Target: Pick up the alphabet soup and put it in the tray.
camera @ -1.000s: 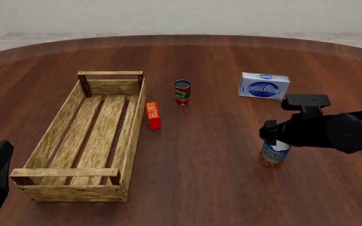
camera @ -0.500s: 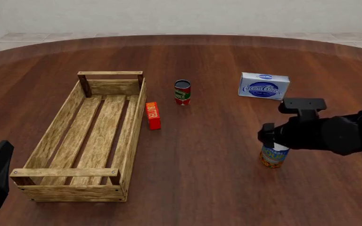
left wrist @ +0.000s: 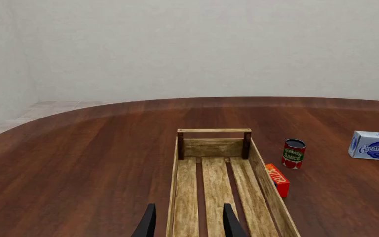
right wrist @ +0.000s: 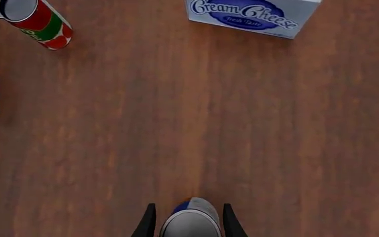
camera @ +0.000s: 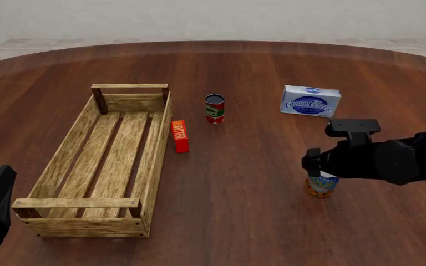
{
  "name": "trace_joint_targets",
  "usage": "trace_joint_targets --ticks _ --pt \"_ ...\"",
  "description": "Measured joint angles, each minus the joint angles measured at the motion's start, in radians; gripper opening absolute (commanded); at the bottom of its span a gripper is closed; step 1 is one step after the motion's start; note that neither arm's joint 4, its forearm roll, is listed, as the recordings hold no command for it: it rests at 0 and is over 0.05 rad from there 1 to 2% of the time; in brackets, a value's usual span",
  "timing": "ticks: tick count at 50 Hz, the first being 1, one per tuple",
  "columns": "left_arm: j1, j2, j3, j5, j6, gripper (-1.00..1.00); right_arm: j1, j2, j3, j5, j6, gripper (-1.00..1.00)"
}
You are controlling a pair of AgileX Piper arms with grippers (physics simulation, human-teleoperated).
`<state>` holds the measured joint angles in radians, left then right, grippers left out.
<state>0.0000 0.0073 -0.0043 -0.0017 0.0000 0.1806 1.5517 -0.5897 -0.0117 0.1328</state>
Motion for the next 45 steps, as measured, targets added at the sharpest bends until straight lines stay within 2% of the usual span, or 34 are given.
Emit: trace_joint_targets --ticks 4,5,29,45 --pt "0.0 0.0 0.0 0.0 0.0 1.0 0.004 0.004 0.002 -0.005 0.003 1.0" --pt "0.0 0.0 0.0 0.0 0.0 1.0 0.004 0.005 0.002 -0.006 0.004 -1.0" --pt "0.0 0.0 0.0 0.0 0.0 1.0 0.013 -0.04 -0.005 0.031 -0.033 -1.0" --pt "0.0 0.0 0.0 0.0 0.0 1.0 0.093 -0.119 -0.127 0.17 -0.071 -1.0"
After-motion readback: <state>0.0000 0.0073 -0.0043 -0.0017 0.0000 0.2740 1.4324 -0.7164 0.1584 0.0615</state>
